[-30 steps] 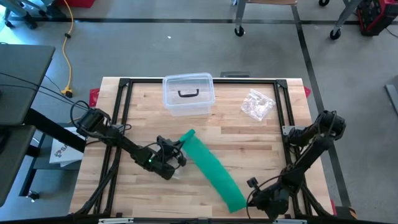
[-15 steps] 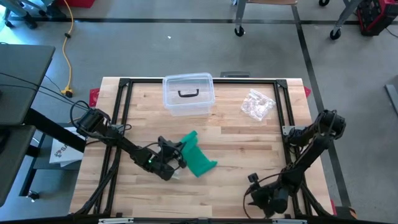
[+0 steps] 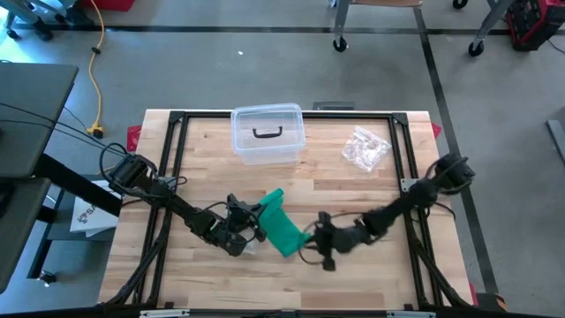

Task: Roll bandage
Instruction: Roll the dark green bandage

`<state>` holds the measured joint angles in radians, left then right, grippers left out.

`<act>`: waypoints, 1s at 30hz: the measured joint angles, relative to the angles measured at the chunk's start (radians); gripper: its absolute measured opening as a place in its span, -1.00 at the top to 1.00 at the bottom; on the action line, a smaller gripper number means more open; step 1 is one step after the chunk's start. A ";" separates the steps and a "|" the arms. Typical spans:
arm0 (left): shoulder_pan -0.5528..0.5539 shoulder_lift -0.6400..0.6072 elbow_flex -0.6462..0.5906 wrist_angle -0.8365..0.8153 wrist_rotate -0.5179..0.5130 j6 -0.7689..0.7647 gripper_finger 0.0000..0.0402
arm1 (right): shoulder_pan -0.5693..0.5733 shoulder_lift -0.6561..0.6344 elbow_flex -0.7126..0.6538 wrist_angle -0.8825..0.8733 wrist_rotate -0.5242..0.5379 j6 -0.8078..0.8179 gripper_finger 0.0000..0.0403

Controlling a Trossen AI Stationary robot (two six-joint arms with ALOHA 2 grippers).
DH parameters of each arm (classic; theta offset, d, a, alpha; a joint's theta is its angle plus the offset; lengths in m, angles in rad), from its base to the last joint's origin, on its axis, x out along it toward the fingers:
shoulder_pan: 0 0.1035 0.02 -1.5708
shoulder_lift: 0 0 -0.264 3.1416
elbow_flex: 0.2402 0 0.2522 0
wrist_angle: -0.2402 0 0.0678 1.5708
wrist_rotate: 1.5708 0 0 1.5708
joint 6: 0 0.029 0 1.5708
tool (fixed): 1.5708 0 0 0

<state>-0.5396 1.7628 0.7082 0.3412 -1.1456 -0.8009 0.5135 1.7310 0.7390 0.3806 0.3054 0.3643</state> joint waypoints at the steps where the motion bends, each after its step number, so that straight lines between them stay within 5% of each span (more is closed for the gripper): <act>1: 0.000 0.000 0.000 0.001 0.000 0.000 0.97 | -0.025 0.016 0.000 0.031 -0.022 -0.004 0.85; 7: 0.000 0.000 0.000 -0.001 0.000 0.001 0.97 | -0.089 0.142 0.000 0.118 -0.018 0.039 0.93; 14: 0.000 0.000 0.000 -0.006 0.007 0.001 0.97 | 0.017 0.136 -0.001 0.064 -0.534 0.056 0.98; 16: 0.000 0.000 0.000 -0.004 0.006 0.001 0.97 | 0.063 0.105 -0.001 0.063 -0.604 0.039 0.99; 18: 0.000 0.000 0.000 0.000 0.006 0.001 0.97 | 0.088 0.070 -0.001 0.081 -0.544 0.000 1.00; 25: 0.000 0.000 0.000 0.009 0.004 0.000 0.97 | 0.045 0.056 0.000 0.187 -0.091 -0.025 1.00; 30: 0.000 0.000 0.000 0.009 0.005 0.000 0.97 | -0.010 0.057 -0.001 0.160 -0.126 0.011 1.00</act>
<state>-0.5396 1.7628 0.7082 0.3502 -1.1408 -0.8005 0.5030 1.7882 0.7383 0.5410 0.1792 0.3758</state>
